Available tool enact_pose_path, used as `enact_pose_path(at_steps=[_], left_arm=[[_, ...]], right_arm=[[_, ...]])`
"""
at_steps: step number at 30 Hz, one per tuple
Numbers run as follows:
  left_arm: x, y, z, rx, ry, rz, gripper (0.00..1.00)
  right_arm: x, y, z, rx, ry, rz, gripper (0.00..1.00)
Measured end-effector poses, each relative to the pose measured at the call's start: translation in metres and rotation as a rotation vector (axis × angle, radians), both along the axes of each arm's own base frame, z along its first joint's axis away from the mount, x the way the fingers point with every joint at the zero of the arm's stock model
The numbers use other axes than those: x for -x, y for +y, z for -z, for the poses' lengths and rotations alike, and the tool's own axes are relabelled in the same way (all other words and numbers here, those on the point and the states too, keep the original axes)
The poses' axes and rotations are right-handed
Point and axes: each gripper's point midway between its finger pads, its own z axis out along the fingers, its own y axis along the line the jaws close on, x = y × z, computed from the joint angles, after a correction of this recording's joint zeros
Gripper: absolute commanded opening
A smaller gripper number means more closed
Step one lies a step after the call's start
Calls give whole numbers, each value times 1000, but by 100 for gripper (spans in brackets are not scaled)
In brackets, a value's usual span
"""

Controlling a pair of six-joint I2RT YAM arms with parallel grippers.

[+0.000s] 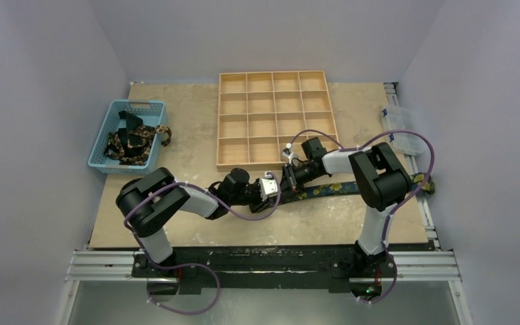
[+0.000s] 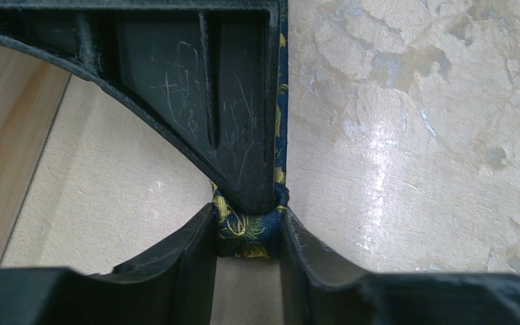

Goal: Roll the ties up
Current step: Roll the tie at the center of the board.

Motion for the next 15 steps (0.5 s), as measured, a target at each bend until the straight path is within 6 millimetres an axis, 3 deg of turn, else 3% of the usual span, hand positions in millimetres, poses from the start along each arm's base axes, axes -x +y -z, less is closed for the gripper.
enact_pose_path(at_steps=[7, 15], left_arm=[[3, 3, -4, -49, 0, 28, 11], [4, 20, -6, -193, 58, 4, 12]], right_arm=[[-3, 0, -8, 7, -10, 17, 30], [-24, -21, -23, 134, -15, 199, 34]])
